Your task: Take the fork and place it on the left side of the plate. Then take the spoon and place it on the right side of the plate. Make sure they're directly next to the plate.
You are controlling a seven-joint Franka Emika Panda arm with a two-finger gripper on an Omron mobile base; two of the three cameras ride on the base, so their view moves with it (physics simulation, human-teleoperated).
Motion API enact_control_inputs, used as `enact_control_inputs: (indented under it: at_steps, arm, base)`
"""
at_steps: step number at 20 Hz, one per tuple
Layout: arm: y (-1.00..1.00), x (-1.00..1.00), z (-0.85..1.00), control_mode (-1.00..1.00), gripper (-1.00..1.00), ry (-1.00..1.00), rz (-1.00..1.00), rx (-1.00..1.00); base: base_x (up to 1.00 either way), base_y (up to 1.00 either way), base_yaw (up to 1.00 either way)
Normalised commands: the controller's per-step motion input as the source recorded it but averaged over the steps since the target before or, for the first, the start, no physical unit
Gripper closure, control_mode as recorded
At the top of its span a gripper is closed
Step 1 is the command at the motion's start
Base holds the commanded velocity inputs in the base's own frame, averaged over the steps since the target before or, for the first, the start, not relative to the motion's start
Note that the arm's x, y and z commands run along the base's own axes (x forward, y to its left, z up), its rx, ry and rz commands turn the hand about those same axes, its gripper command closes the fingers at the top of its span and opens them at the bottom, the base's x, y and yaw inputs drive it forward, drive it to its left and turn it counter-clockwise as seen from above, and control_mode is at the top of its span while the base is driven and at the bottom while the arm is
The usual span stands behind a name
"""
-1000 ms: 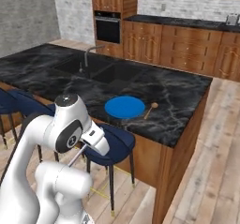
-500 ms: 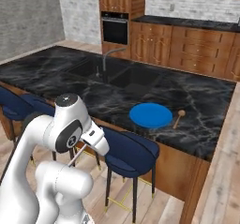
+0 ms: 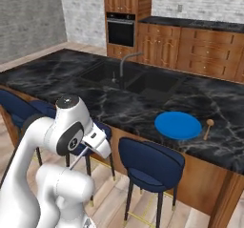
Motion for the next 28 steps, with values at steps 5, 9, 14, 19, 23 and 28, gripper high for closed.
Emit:
enact_control_inputs:
  at_steps: [5,9,14,19,23,28]
  arm:
    - [0.00,0.00,0.00,1.00,1.00,0.00,0.00,0.00]
    - [0.00,0.00,0.00,1.00,1.00,0.00,0.00,0.00]
    - [0.00,0.00,0.00,1.00,1.00,0.00,0.00,0.00]
    - [0.00,0.00,0.00,1.00,1.00,0.00,0.00,0.00]
    - [0.00,0.00,0.00,1.00,1.00,0.00,0.00,0.00]
    - [0.09,0.09,0.00,-1.00,1.00,0.03,-0.09,0.00]
  base:
    - [0.52,0.34,-0.13]
    - [0.59,0.16,-0.23]
    - [0.54,0.08,-0.28]
    - [0.41,0.04,-0.28]
    - [0.22,0.10,-0.26]
    - [0.07,0.12,-0.15]
